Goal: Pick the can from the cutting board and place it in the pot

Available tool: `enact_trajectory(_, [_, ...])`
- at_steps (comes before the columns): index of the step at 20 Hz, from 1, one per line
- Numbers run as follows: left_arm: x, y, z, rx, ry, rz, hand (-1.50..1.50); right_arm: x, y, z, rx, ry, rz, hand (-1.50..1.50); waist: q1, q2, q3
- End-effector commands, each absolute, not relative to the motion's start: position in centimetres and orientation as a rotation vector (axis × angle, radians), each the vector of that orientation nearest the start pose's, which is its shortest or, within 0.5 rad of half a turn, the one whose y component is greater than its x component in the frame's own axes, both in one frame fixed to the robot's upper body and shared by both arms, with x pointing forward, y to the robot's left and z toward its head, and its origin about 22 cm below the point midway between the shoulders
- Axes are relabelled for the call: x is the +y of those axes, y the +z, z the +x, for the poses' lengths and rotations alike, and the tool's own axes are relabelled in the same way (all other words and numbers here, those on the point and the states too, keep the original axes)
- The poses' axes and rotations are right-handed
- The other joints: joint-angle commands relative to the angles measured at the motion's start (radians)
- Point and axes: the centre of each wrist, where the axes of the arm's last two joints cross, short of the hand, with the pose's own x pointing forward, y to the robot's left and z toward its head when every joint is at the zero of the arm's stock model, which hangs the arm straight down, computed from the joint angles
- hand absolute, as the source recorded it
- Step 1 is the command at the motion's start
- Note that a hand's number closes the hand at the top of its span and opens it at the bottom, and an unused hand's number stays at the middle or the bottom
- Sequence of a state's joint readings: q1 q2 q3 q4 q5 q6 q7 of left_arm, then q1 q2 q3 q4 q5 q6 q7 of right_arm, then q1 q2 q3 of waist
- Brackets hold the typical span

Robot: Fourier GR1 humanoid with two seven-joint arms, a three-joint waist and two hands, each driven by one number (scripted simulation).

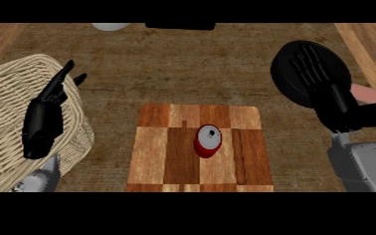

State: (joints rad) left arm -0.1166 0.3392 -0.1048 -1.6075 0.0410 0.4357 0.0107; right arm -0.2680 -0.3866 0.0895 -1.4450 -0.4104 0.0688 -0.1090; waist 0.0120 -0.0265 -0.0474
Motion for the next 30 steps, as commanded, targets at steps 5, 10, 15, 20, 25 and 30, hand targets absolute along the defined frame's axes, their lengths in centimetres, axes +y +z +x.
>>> enact_trajectory(5, [33.0, 2.0, 25.3, -1.445, -0.162, 0.557, 0.0, -17.6, 9.4, 30.1, -1.749, 0.514, 0.176, 1.5, 0.023, 0.026, 0.044])
enact_trajectory(10, [35.3, 0.3, 23.9, -1.293, -0.117, 0.476, 0.0, -21.0, 10.3, 30.2, -1.97, 0.361, -0.366, -1.5, -0.036, 0.014, 0.045])
enact_trajectory(15, [36.2, 0.0, 23.5, -1.243, -0.125, 0.481, 0.0, -16.6, 9.2, 27.6, -2.038, 0.469, -0.386, -1.5, -0.032, 0.014, 0.046])
enact_trajectory(20, [36.7, -0.4, 23.0, -1.239, -0.103, 0.465, 0.0, -15.9, 8.3, 26.3, -1.913, 0.671, -0.491, -1.5, -0.032, 0.015, 0.042])
enact_trajectory(25, [37.4, -0.3, 22.5, -1.238, -0.104, 0.459, 0.0, -17.5, 9.0, 26.2, -1.706, 0.864, -0.682, -1.5, -0.05, 0.007, 0.038])
enact_trajectory(30, [37.5, 0.4, 22.9, -1.27, -0.128, 0.45, 0.0, -15.9, 9.0, 25.3, -1.476, 1.074, -0.717, -1.5, -0.025, 0.017, 0.038])
